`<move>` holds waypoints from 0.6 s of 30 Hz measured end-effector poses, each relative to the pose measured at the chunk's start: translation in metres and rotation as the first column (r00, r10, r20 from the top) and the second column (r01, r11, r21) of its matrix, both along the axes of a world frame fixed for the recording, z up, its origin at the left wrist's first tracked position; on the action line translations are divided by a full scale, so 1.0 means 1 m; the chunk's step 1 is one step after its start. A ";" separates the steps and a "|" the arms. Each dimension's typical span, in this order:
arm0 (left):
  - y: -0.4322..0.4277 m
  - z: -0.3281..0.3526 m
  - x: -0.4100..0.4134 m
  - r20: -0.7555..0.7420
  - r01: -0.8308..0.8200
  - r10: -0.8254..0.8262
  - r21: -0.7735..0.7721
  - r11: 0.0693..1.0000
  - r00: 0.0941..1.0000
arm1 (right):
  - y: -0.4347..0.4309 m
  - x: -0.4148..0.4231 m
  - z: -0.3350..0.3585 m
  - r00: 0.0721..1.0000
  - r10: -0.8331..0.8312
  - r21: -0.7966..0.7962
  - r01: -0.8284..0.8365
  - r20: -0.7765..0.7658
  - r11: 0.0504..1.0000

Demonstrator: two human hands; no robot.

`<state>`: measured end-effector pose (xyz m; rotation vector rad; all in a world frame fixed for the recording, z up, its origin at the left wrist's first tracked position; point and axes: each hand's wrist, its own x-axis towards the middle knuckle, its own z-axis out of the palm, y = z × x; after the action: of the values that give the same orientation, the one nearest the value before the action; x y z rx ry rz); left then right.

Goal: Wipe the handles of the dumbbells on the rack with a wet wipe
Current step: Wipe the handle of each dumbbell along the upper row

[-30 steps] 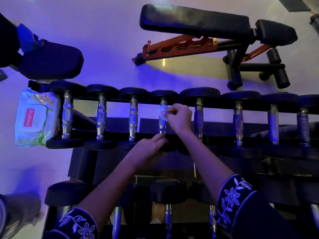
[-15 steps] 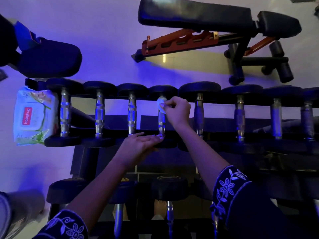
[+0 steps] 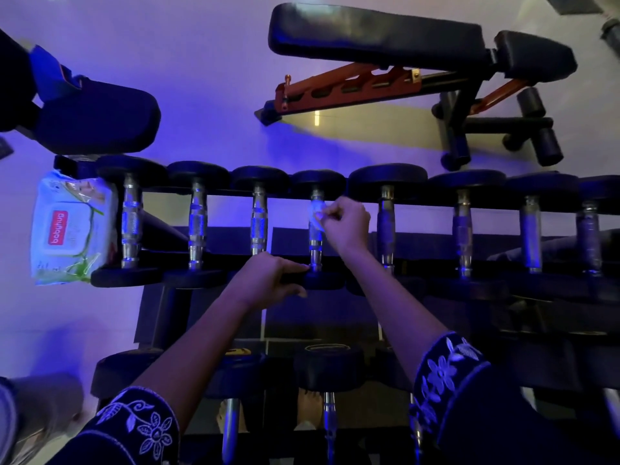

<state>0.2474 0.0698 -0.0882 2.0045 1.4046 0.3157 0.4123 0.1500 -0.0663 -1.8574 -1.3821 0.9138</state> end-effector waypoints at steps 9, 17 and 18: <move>0.000 -0.003 -0.001 0.008 -0.001 0.001 0.060 0.998 1.000 | 0.020 -0.004 0.003 0.997 -0.080 -0.003 0.080 -0.016 0.997; 0.001 0.000 0.000 0.014 -0.017 0.016 0.029 0.999 1.000 | -0.031 0.011 -0.011 0.970 -0.128 -0.229 0.079 -0.209 0.970; 0.001 0.000 0.000 0.012 -0.021 0.021 0.029 0.999 1.000 | -0.023 0.010 -0.009 0.944 -0.188 -0.260 0.117 -0.269 0.959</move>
<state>0.2475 0.0705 -0.0880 2.0095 1.4219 0.3591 0.4225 0.1268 -0.0756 -1.8815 -0.9673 1.2619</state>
